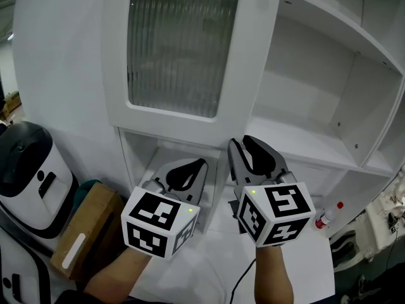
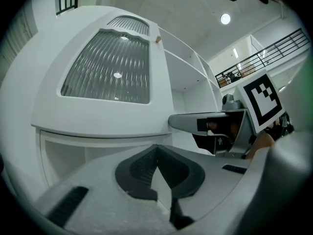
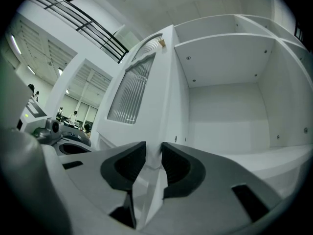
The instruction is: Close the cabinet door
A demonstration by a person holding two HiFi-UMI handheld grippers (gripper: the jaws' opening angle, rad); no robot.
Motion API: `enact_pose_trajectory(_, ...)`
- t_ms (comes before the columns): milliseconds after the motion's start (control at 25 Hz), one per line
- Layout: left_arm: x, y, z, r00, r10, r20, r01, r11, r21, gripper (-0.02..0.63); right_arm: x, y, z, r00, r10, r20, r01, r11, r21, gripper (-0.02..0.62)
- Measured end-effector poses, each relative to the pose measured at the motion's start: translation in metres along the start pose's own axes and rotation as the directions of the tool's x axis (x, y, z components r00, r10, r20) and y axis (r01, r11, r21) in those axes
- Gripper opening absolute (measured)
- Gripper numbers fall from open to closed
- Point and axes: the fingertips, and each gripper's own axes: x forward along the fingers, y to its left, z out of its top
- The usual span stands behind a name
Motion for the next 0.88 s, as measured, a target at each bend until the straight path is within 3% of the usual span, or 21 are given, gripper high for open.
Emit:
enact_pose_trajectory(200, -0.009, -0.003, -0.003, 1.000, -0.012, -0.008, 0.012, 1.000, -0.006, 0.011, -0.008, 0.002, 0.003, 0.999, -0.053, 0.011, 0.053, 0.998, -0.035, 0.094)
enact_pose_trajectory(880, -0.056, 0.010, -0.002, 0.999, -0.051, -0.004, 0.051, 0.997, -0.058, 0.011, -0.029, 0.058, -0.007, 0.995, -0.081, -0.050, 0.080, 0.997, -0.009, 0.060)
